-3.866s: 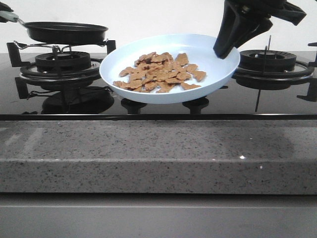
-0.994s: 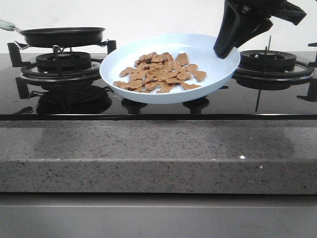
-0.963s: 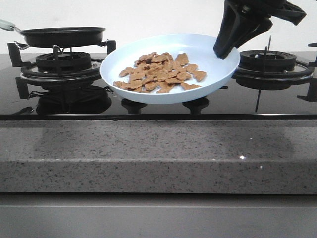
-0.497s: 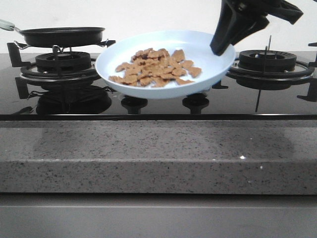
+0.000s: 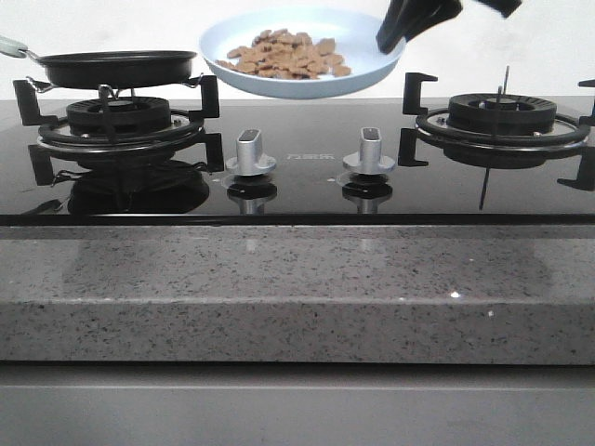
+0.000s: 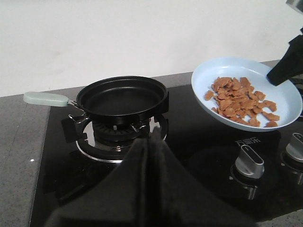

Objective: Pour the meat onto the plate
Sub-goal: 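Lower the plate with the right gripper between the burners, then open the right gripper and raise it away from the plate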

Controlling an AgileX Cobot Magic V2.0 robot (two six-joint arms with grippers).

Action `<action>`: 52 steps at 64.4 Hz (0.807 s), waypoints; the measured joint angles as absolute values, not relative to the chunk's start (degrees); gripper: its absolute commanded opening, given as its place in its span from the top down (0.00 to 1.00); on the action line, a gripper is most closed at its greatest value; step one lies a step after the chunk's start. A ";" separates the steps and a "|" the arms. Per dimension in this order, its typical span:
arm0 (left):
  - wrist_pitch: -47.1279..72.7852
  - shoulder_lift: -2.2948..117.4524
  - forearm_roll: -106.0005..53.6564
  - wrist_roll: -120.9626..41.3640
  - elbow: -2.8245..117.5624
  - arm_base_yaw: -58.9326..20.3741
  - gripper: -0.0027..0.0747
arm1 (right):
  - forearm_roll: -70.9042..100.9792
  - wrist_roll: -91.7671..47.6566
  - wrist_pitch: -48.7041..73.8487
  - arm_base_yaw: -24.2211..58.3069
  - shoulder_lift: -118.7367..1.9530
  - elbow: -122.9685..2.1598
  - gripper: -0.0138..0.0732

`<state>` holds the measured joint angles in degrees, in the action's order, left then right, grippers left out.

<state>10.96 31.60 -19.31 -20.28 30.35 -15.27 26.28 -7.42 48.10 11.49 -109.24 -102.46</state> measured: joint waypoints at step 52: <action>10.96 31.60 -19.31 -20.28 30.35 -15.27 0.99 | 25.82 -5.48 52.30 8.23 -118.28 -106.49 0.57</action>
<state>10.96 31.60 -19.31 -20.28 30.35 -15.27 25.82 -5.48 52.30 8.23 -118.28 -106.49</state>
